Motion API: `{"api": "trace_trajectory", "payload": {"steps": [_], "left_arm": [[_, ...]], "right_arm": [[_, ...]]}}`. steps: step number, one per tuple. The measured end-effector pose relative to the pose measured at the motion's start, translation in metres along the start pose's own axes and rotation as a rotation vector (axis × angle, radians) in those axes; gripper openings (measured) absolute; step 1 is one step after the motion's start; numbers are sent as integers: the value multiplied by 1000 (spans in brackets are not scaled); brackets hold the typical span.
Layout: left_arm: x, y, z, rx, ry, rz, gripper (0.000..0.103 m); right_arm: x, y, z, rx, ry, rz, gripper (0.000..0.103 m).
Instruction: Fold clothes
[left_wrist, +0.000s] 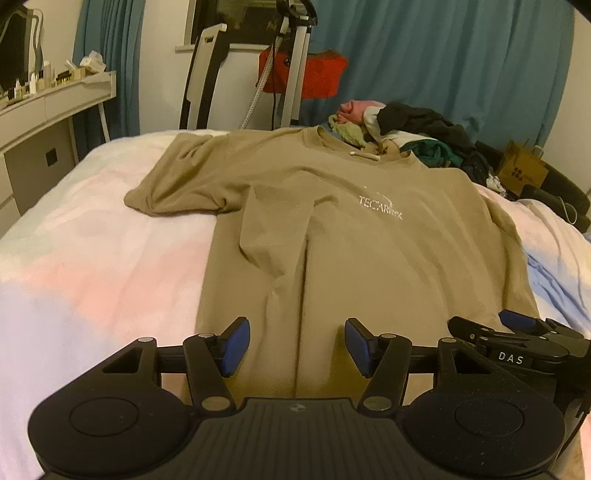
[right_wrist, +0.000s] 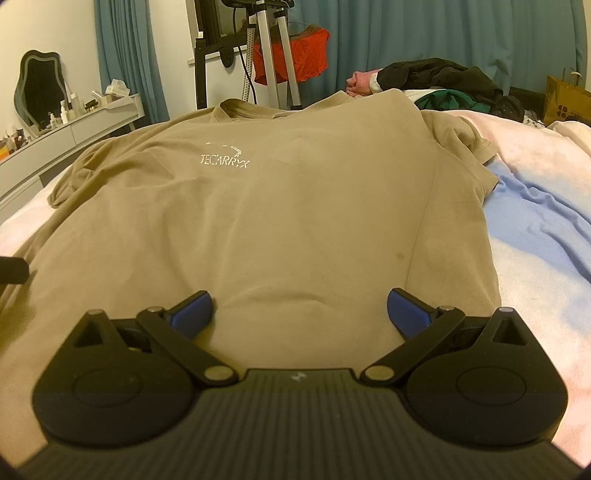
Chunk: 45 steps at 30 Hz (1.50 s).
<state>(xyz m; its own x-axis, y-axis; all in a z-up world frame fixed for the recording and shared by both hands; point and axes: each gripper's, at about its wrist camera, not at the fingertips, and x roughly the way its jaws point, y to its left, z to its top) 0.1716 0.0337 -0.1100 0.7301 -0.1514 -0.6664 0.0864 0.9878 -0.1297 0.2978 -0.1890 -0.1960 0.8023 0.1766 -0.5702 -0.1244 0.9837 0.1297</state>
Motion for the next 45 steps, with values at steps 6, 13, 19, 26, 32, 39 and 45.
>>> {"api": "trace_trajectory", "payload": {"steps": [6, 13, 19, 26, 32, 39, 45], "left_arm": [[-1, -1, 1, 4, -6, 0, 60], [-1, 0, 1, -6, -2, 0, 60], [0, -1, -1, 7, -1, 9, 60], [-4, 1, 1, -11, -16, 8, 60], [-4, 0, 1, -11, -15, 12, 60], [-5, -1, 0, 1, -19, 15, 60], [-6, -2, 0, 11, -22, 17, 60]], "right_arm": [[0, 1, 0, 0, 0, 0, 103], [0, 0, 0, 0, 1, 1, 103], [0, 0, 0, 0, 1, 0, 103], [0, -1, 0, 0, 1, 1, 103], [0, -1, 0, 0, 1, 1, 103], [0, -1, 0, 0, 1, 0, 103], [0, -1, 0, 0, 2, 0, 103]]}}
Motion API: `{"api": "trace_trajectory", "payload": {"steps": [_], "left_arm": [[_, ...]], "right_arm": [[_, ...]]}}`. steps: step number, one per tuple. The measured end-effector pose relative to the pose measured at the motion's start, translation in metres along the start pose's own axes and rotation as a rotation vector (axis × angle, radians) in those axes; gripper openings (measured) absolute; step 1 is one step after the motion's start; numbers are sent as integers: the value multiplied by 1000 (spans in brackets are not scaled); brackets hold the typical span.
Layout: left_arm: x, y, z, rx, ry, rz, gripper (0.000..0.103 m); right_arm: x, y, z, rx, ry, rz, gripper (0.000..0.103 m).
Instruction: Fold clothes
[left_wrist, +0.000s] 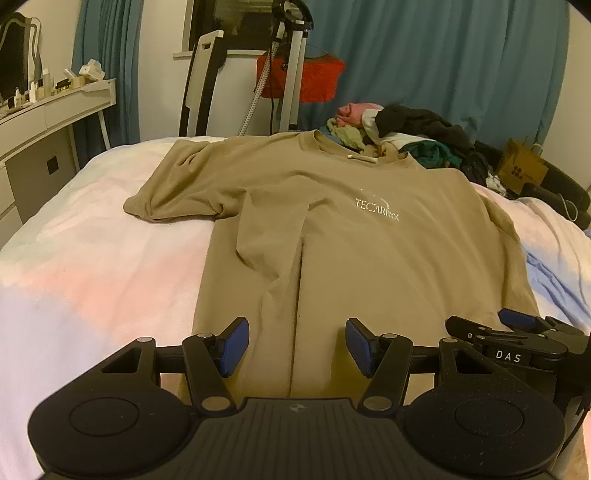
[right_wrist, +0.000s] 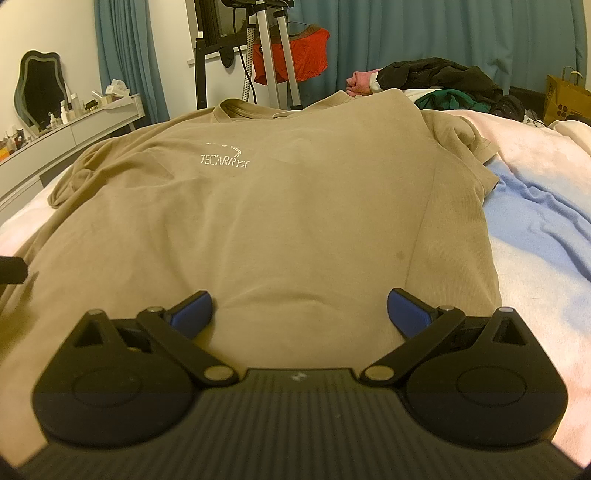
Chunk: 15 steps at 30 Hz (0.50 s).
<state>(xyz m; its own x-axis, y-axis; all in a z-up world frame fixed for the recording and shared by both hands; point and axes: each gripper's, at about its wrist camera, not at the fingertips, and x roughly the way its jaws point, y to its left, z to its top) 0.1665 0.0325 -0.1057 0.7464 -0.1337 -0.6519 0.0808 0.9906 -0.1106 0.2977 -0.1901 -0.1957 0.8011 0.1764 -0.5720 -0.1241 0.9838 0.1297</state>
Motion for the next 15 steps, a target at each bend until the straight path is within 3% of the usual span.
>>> {"api": "trace_trajectory", "payload": {"steps": [15], "left_arm": [[-3, -6, -1, 29, -11, 0, 61]], "right_arm": [[0, 0, 0, 0, 1, 0, 103]]}}
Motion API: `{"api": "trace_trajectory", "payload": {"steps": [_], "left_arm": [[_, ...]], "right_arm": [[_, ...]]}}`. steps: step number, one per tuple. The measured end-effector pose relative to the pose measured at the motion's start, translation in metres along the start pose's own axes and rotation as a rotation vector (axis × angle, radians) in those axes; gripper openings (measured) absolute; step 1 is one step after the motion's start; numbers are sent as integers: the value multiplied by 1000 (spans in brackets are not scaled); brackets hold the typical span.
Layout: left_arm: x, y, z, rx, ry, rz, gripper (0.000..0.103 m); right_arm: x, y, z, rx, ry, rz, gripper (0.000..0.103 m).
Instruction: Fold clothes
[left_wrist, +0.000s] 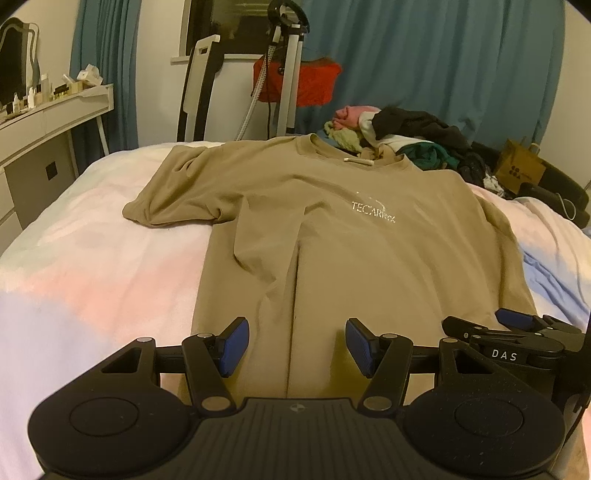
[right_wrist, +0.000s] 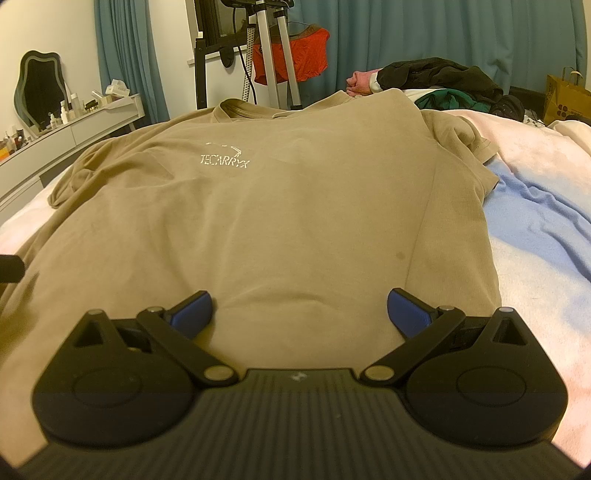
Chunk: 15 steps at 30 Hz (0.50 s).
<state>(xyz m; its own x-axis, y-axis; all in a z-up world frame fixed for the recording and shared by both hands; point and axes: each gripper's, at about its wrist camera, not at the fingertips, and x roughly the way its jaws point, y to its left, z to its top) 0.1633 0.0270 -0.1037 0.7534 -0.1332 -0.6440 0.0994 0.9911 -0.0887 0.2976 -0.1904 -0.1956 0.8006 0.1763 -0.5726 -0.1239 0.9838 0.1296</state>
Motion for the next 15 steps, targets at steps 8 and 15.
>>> {"api": "trace_trajectory", "payload": {"steps": [8, 15], "left_arm": [[-4, 3, 0, -4, -8, 0, 61], [-8, 1, 2, -4, -22, -17, 62]], "right_arm": [[0, 0, 0, 0, 1, -1, 103], [0, 2, -1, 0, -1, -3, 103]]}}
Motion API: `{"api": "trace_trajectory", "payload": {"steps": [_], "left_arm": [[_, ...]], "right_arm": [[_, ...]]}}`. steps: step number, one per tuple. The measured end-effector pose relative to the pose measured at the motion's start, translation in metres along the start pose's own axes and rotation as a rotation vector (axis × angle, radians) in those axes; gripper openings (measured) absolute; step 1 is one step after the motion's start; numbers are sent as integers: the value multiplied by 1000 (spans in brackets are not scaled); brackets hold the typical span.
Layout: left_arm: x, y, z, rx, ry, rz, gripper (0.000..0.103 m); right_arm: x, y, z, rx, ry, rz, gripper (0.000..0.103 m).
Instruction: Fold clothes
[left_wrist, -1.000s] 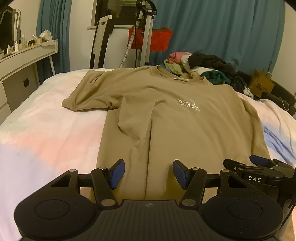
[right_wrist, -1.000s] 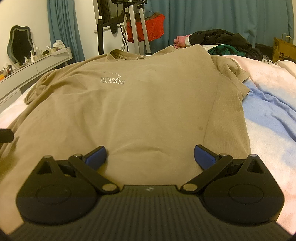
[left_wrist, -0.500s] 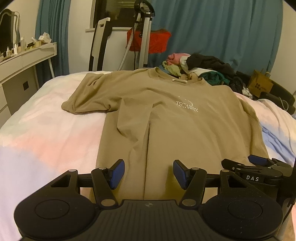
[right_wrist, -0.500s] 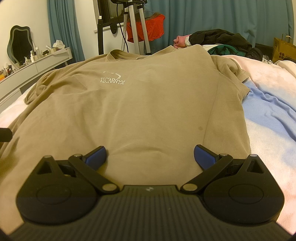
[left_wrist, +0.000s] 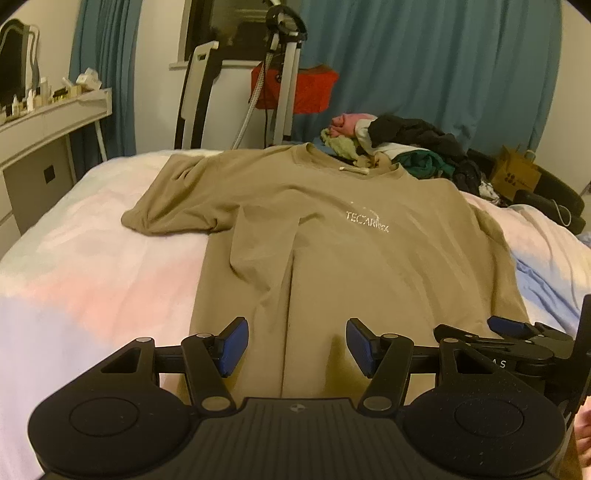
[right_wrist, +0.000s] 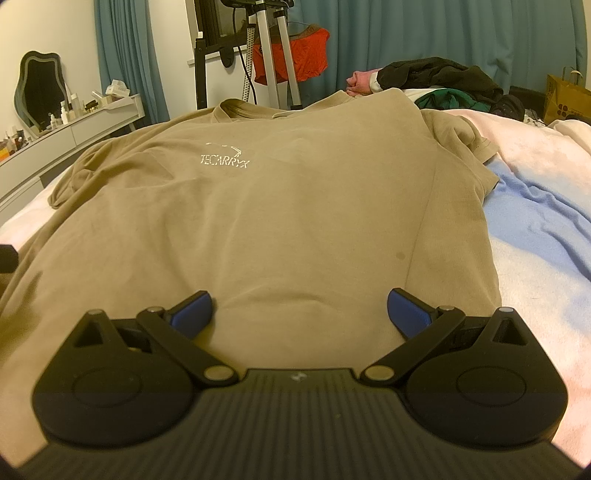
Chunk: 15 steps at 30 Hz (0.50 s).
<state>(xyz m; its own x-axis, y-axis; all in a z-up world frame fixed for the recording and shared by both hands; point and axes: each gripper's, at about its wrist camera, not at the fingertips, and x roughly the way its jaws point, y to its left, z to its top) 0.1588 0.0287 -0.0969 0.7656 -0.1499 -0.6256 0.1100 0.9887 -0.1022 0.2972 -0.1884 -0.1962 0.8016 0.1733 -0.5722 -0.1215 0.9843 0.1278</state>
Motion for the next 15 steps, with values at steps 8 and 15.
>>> {"api": "trace_trajectory", "payload": {"steps": [8, 15], "left_arm": [[-8, 2, -3, -38, 3, -58, 62], [-1, 1, -4, -51, 18, -96, 63]], "right_arm": [[1, -5, 0, 21, -3, 17, 103], [-9, -13, 16, 54, 16, 93, 103]]}}
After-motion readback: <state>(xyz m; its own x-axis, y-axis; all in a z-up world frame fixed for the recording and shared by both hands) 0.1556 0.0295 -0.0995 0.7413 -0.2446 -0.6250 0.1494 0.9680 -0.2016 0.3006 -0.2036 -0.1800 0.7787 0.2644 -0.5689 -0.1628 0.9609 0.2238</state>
